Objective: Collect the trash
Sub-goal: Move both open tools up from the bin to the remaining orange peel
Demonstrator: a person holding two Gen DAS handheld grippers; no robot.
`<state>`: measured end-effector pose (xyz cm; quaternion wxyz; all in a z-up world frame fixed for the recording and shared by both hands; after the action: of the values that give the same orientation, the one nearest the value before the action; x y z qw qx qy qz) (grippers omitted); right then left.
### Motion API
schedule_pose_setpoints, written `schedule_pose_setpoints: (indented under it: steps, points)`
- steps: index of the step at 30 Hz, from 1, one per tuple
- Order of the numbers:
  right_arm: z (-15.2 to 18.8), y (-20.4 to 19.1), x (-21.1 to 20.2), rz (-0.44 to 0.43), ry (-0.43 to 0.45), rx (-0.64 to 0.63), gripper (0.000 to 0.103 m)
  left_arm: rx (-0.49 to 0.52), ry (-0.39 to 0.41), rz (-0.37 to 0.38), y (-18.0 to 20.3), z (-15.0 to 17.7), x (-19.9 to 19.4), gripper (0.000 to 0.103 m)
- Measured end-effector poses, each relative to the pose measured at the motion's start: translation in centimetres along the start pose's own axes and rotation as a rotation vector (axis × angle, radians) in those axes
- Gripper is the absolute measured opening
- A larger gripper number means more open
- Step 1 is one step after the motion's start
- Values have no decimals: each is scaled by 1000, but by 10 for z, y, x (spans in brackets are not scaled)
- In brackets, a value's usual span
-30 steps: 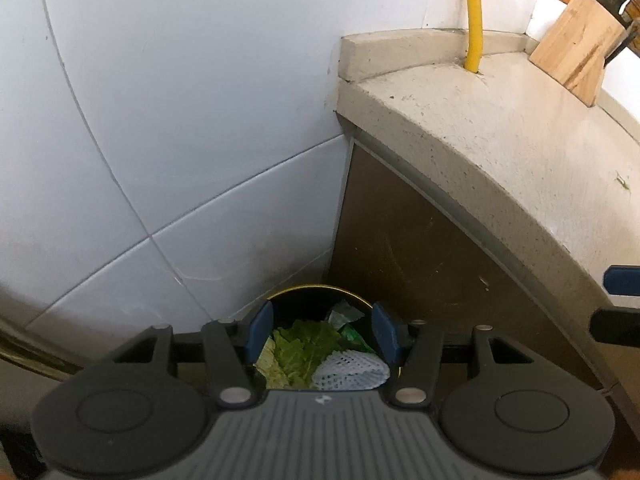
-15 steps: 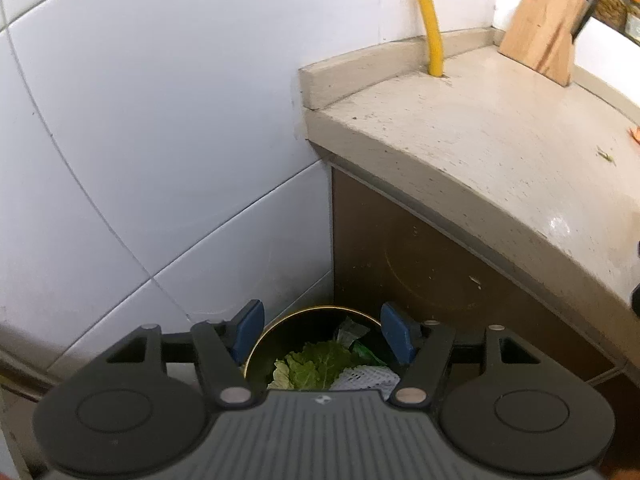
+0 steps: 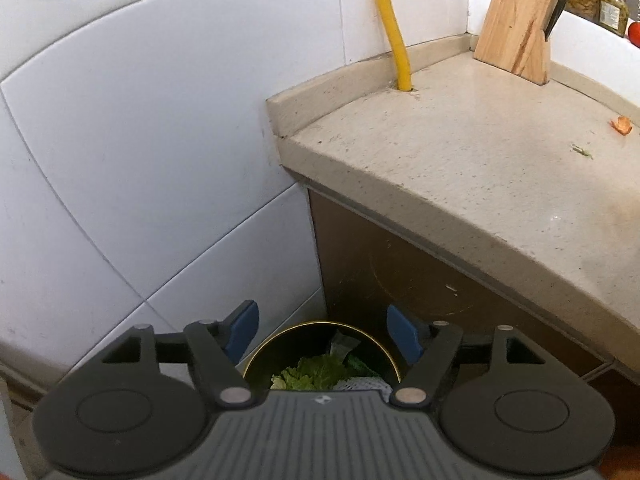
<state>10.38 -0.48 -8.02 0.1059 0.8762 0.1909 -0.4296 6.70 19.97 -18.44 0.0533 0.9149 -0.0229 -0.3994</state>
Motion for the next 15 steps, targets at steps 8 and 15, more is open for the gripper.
schedule_pose_setpoints:
  steps: [8,15]
  points:
    - [-6,33,-6,39,36,62,88,26,30,19,27,-24,-16,68]
    - [-7,81,-8,103,50,144,92,66,77,94,63,-60,-25,81]
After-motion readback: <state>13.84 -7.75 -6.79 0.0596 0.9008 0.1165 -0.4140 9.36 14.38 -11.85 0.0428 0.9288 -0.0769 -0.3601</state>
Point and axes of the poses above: each gripper's, at about its wrist camera, not at the fingertips, and x roughly the way its jaws point, y to its right, z to its underside, the point moved 10 cm from there along x, roughly the way its jaws point, and after that the axes turned 12 degrees about z, right-handed, at the moved point
